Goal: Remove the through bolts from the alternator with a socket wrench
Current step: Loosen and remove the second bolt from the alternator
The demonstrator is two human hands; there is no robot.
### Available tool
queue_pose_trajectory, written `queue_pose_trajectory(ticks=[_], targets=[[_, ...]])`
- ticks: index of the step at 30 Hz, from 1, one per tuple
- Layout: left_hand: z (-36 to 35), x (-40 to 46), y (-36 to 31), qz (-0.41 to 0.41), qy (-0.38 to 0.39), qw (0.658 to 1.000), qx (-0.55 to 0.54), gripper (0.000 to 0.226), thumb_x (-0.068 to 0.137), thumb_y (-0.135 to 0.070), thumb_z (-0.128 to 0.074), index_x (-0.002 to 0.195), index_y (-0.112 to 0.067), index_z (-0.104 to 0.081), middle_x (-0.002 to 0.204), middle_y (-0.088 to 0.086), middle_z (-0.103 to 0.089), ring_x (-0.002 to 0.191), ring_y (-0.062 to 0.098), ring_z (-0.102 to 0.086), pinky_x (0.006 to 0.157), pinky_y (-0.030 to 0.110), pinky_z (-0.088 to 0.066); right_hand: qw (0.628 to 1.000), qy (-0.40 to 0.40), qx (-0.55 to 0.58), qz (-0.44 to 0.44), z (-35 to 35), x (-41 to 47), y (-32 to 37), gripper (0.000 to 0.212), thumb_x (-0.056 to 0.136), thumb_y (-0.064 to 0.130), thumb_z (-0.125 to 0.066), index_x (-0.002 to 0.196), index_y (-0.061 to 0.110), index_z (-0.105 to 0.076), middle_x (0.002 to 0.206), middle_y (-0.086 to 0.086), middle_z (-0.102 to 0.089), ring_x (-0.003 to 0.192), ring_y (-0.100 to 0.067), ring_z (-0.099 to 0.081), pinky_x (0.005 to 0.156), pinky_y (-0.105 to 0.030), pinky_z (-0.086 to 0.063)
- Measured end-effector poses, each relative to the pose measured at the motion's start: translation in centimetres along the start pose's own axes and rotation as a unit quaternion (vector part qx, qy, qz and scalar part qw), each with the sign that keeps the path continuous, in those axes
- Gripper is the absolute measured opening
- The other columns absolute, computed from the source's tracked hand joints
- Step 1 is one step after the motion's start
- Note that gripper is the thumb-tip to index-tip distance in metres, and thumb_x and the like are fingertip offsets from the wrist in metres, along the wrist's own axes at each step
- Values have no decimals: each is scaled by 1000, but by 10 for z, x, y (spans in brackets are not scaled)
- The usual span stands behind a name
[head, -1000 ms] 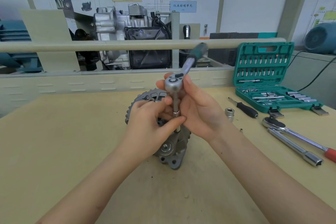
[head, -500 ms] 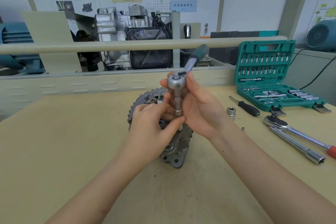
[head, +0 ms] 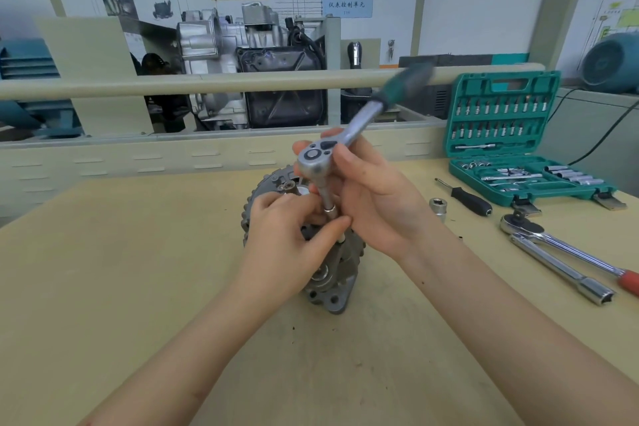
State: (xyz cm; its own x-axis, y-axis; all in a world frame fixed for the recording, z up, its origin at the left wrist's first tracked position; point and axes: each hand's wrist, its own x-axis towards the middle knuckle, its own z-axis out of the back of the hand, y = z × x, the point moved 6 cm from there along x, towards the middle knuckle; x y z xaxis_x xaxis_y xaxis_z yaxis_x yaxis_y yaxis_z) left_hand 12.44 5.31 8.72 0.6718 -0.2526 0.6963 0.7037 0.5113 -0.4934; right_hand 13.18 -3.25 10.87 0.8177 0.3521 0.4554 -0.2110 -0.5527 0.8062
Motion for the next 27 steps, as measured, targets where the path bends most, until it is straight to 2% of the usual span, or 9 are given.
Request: queue_pose_trajectory(ticks=[2, 4, 7, 10, 14, 18, 21, 23, 27], targets=[[1, 3, 0, 9, -1, 1000, -14, 27, 74, -38, -64, 64, -13, -62, 63, -11, -63, 74, 2, -53, 92, 30, -33, 1000, -20, 11, 20, 4, 1, 1, 22, 63, 15, -71, 81, 20, -61, 84, 1, -71, 74, -11, -66, 62, -23, -53], [0, 5, -2, 10, 11, 999, -36, 26, 72, -37, -63, 61, -14, -62, 58, -16, -62, 69, 2, -57, 89, 39, -38, 999, -37, 24, 28, 7, 1, 2, 15, 64, 16, -68, 77, 22, -64, 82, 1, -70, 72, -12, -65, 62, -23, -52], [0, 4, -5, -7, 6, 1000, -10, 27, 71, -38, -59, 64, -13, -65, 61, -19, -61, 76, 1, -52, 92, 21, -28, 998, -54, 8, 12, 9, 2, 0, 18, 78, 31, -48, 90, 18, -56, 81, 3, -71, 68, -10, -67, 61, -20, -53], [0, 1, -5, -14, 13, 1000, 11, 29, 75, -38, -61, 73, -10, -68, 75, -5, -64, 85, 3, -48, 90, 10, -19, 998, -58, -6, -11, 11, 4, 2, 30, 89, 36, -35, 93, 15, -55, 76, 5, -71, 57, -6, -63, 55, -18, -51], [3, 2, -2, 2, 11, 1000, 9, 25, 71, -39, -64, 68, -14, -66, 72, -12, -62, 87, 3, -50, 91, 15, -21, 999, -25, 20, 1, 7, 3, 3, 23, 81, 33, -48, 90, 13, -52, 80, 1, -71, 62, -10, -65, 59, -23, -53], [5, 1, -3, 17, -5, 1000, 10, 18, 71, -30, -73, 61, -27, -58, 63, -25, -53, 89, 0, -45, 87, 14, -21, 999, -13, 39, -6, 7, 1, 0, 42, 71, 34, -57, 101, 7, -47, 75, -4, -68, 65, -15, -66, 58, -27, -54], [3, 1, -2, 17, 1, 1000, 20, 17, 72, -33, -70, 62, -32, -56, 70, -16, -57, 89, 3, -44, 85, 8, -19, 999, -27, 30, -15, 9, 2, -1, 40, 77, 37, -48, 100, 5, -55, 70, 0, -68, 62, -10, -65, 56, -25, -54], [1, 1, -1, 9, 2, 999, 36, 14, 74, -32, -69, 66, -24, -60, 80, -4, -59, 92, 8, -43, 86, 6, -16, 998, -49, 21, -17, 13, 4, -2, 38, 79, 39, -44, 86, 12, -69, 70, 4, -68, 57, -7, -62, 54, -21, -53], [-3, -2, -3, -10, 12, 999, 47, 18, 78, -30, -68, 73, -13, -66, 87, -1, -59, 96, 8, -46, 88, 6, -14, 999, -48, 11, -11, 13, 5, 1, 37, 88, 38, -37, 85, 15, -67, 71, 3, -69, 52, -6, -59, 54, -20, -51]])
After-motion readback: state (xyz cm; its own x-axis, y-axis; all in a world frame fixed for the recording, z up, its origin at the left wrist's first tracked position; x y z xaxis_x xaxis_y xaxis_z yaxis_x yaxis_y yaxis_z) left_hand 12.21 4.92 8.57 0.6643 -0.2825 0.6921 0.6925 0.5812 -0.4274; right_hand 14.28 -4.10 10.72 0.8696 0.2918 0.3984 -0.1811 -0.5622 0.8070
